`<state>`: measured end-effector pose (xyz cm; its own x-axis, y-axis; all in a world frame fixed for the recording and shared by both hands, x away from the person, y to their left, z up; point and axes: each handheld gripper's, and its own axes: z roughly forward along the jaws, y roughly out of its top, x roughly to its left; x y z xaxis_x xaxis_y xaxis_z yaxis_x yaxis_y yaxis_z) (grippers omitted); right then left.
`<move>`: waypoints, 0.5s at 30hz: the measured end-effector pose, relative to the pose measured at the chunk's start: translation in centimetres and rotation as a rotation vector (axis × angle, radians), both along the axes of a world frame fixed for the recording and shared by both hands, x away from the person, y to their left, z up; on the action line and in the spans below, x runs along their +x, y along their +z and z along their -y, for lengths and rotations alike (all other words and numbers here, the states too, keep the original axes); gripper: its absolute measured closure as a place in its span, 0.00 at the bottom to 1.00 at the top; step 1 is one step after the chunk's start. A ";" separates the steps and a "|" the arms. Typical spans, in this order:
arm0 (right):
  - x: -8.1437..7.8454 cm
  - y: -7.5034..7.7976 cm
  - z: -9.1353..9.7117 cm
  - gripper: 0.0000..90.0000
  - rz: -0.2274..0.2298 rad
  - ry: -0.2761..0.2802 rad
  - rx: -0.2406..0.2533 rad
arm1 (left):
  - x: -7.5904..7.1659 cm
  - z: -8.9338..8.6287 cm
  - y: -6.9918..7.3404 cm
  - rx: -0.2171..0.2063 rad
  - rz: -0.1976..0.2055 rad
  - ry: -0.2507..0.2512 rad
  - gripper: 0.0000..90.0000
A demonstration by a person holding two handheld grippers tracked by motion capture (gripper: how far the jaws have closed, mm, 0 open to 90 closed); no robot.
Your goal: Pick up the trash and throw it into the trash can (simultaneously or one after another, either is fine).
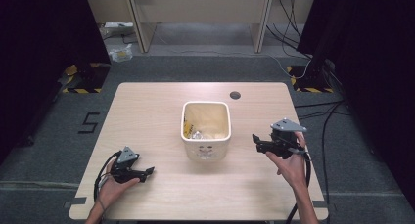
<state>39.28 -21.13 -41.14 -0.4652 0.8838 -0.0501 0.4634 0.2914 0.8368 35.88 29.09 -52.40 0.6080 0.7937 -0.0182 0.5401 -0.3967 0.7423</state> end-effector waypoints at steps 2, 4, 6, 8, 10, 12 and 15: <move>-0.1 -0.2 0.0 0.20 0.001 -0.002 0.006 | 0.0 0.0 0.0 0.000 0.000 0.000 0.16; -0.2 -0.5 0.0 0.20 0.001 -0.001 0.009 | 0.0 0.0 0.0 0.000 0.000 0.000 0.16; -0.3 -0.6 0.0 0.20 0.002 -0.002 0.010 | 0.0 0.0 0.0 0.000 0.000 0.000 0.16; -0.4 -0.8 -0.1 0.20 0.004 -0.002 0.010 | 0.0 0.0 0.0 0.000 0.000 0.000 0.16; -0.6 -1.2 -0.2 0.20 0.003 0.004 0.015 | 0.0 0.0 0.0 0.000 0.000 0.000 0.16; -0.7 -1.2 -0.2 0.20 0.003 0.003 0.017 | 0.0 0.0 0.0 0.000 0.000 0.000 0.16; -0.9 -1.5 -0.3 0.20 0.004 0.006 0.024 | 0.0 0.0 0.0 0.000 0.000 0.000 0.16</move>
<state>38.43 -20.83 -42.66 -0.4707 0.8817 -0.0306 0.4584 0.2740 0.8454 35.88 29.09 -52.40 0.6079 0.7938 -0.0183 0.5400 -0.3965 0.7424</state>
